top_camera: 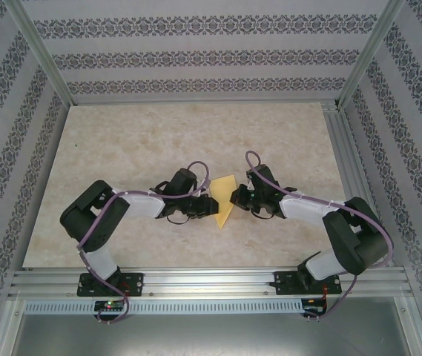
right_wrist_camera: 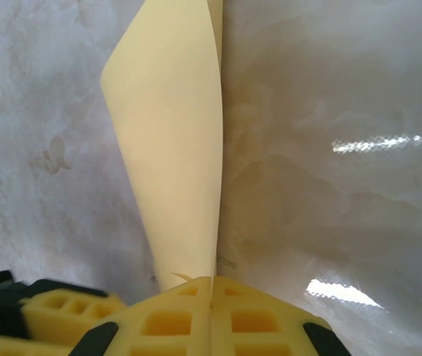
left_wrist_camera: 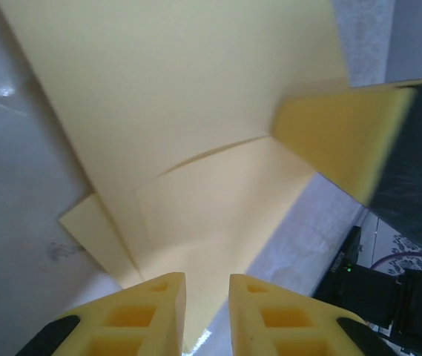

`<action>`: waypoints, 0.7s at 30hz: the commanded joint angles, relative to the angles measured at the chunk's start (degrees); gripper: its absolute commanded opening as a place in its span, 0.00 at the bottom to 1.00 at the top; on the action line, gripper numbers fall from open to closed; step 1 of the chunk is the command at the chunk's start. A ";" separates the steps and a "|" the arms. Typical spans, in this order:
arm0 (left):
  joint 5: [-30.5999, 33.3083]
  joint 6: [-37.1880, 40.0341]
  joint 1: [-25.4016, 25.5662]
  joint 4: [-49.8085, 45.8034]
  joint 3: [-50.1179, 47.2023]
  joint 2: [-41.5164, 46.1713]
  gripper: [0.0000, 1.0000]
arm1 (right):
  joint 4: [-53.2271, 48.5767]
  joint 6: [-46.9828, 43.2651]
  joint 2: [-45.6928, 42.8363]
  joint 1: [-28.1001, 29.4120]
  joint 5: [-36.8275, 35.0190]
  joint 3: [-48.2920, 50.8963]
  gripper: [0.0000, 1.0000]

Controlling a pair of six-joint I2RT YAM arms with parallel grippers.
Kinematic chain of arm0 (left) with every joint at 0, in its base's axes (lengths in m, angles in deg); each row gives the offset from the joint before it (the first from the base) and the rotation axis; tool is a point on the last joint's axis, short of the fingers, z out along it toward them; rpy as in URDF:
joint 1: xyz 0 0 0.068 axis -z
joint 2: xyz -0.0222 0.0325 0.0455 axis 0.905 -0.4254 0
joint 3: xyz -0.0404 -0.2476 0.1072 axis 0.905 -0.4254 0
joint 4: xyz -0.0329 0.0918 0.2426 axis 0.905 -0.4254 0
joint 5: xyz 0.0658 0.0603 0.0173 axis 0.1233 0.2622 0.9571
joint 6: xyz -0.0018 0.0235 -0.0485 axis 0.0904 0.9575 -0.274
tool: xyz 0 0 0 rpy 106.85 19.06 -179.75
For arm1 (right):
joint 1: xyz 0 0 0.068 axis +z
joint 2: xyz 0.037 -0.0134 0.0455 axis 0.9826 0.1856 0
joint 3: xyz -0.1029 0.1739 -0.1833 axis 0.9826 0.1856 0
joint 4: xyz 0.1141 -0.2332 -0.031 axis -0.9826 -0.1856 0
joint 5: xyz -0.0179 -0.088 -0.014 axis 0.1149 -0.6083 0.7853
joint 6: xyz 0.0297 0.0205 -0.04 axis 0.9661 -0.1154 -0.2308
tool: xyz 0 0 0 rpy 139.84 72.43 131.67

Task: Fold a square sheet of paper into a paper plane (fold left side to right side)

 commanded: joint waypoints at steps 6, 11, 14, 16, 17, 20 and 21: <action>-0.31 -2.38 0.66 5.86 1.26 -2.02 0.24 | -0.07 -1.29 1.17 0.85 -0.49 -1.54 0.06; 0.23 -3.40 1.52 5.32 -0.75 0.53 0.24 | -0.31 -1.18 1.27 0.88 -0.60 -1.63 0.06; 1.27 -3.35 2.70 3.07 -1.22 2.36 0.23 | -0.53 -1.27 1.25 0.88 -0.79 -1.80 0.06; 1.60 -3.18 3.36 2.12 -1.03 2.67 0.24 | -0.53 -1.20 1.36 0.91 -0.72 -1.82 0.06; 1.74 -3.25 3.59 1.96 -0.93 2.54 0.24 | -0.62 -1.28 1.35 0.96 -0.73 -1.81 0.06; 2.17 -3.61 4.11 2.09 -0.82 1.81 0.23 | -0.53 -1.12 1.25 1.05 -0.76 -1.76 0.07; 2.46 -3.64 4.24 1.93 -0.83 1.49 0.23 | -0.64 -1.11 1.21 1.05 -0.84 -1.80 0.07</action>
